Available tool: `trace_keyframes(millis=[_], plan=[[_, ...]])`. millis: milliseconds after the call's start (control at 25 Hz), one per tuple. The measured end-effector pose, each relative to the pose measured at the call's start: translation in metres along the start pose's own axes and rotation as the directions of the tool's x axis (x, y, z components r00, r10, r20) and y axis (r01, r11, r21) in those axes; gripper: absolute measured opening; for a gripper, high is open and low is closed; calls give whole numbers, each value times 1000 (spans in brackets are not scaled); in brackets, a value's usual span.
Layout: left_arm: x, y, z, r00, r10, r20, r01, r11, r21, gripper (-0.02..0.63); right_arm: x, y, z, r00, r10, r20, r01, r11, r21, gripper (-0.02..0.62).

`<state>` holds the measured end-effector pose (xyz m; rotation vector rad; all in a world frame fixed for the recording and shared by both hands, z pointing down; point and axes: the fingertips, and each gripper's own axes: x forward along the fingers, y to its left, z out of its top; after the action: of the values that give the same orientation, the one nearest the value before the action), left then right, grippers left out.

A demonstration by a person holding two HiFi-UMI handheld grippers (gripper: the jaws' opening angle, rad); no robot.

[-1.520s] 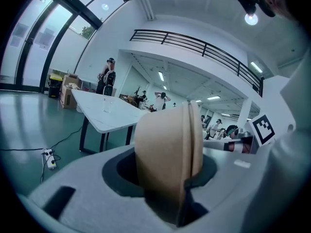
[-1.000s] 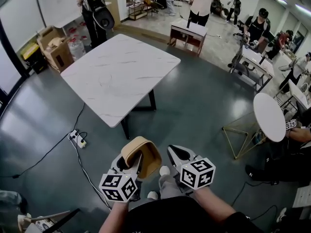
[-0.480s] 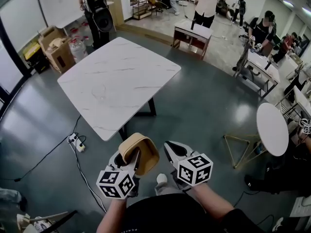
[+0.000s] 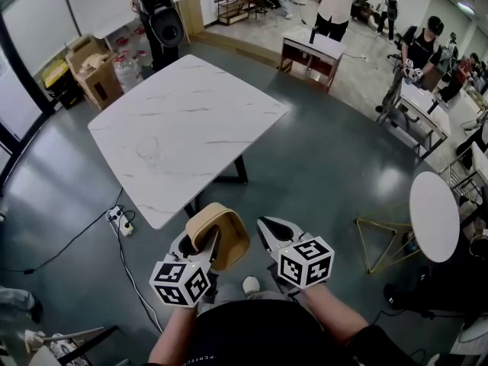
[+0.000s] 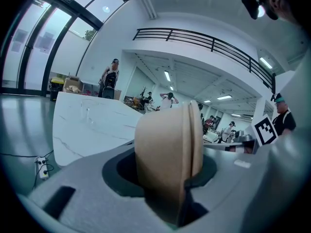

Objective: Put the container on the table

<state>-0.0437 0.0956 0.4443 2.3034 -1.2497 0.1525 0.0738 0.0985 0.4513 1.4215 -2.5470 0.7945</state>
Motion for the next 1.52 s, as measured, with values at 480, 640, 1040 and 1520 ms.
trace_keyframes(millis=[480, 640, 1040, 1520], plan=[[49, 16, 21, 1000, 24, -8, -24, 999, -34, 163, 34, -34, 24, 1000, 21, -18, -21, 1000, 9, 0], [68, 27, 29, 1000, 22, -2, -22, 999, -44, 164, 50, -46, 30, 1000, 17, -21, -17, 1000, 4, 0], [120, 62, 65, 1000, 7, 0, -7, 998, -63, 163, 110, -63, 67, 999, 22, -36, -23, 1000, -10, 0], [190, 102, 102, 999, -33, -19, 31, 994, -107, 164, 171, -100, 105, 998, -29, -57, 29, 1000, -3, 0]])
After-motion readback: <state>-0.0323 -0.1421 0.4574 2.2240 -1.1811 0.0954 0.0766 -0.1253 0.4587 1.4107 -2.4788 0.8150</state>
